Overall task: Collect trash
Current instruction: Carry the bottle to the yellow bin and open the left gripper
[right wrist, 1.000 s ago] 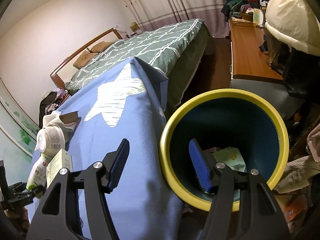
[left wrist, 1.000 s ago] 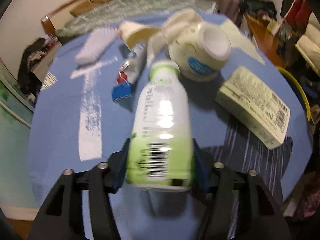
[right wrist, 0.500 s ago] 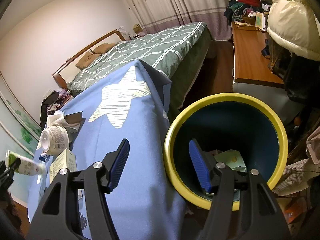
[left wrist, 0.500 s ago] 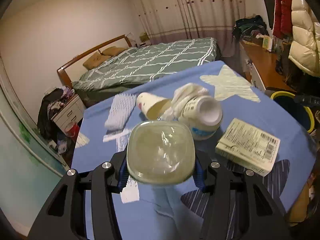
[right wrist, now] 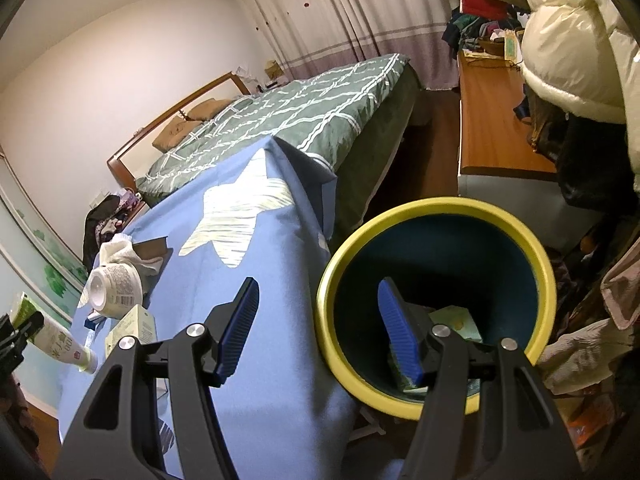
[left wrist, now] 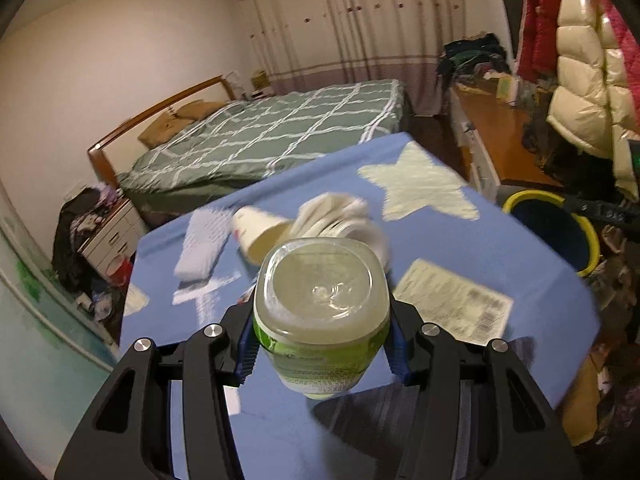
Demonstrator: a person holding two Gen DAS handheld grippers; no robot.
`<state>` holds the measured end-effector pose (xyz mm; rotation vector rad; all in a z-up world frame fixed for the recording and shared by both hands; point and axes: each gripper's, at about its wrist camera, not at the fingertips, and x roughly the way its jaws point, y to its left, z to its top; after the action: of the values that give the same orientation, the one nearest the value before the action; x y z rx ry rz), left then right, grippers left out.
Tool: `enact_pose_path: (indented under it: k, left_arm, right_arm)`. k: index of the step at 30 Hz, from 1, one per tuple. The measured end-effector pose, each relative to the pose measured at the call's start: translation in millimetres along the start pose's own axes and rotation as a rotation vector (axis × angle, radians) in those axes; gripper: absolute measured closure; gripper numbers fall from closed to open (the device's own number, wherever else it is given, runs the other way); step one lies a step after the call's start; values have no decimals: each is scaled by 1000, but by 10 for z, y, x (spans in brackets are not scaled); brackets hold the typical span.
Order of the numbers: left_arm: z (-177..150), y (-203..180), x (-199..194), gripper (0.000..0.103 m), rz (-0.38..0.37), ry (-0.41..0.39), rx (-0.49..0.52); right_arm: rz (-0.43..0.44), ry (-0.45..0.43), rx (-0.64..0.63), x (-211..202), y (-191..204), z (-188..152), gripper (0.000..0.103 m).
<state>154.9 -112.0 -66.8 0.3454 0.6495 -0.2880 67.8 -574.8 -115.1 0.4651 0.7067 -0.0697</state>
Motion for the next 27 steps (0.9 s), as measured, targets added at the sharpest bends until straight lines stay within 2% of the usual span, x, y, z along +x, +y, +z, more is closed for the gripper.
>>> enact_pose_path:
  k: [5,8,12,18,21,24,27]
  left_arm:
    - [329,-323,-111,52,-101,-51,54]
    - [573,-648,-96,52,-203,-82,97]
    - [894,-1267,94,52,-346,-106,169]
    - [1185,-2162,538,52,-518,-44,243]
    - [1198,-2569,790,52,-560,-5,262]
    - [1218,-2871,924,52,-551,-26,288]
    - [1231,-3037,1121,52,-610,36,255]
  right_arm:
    - [-23,-30,13,-145,-120,22,44]
    - [-55,-51,23,-244,-233,38,44]
    - [-105,-84,39,-428,-412,64,44]
    - [-177,-112,64,-654,-662,63,44]
    - [-201,-109,87,-708,-785,43,44]
    - [-224,-110,104,-752,-870,35,44]
    - [-233,-111,109,-761,-912,37,44]
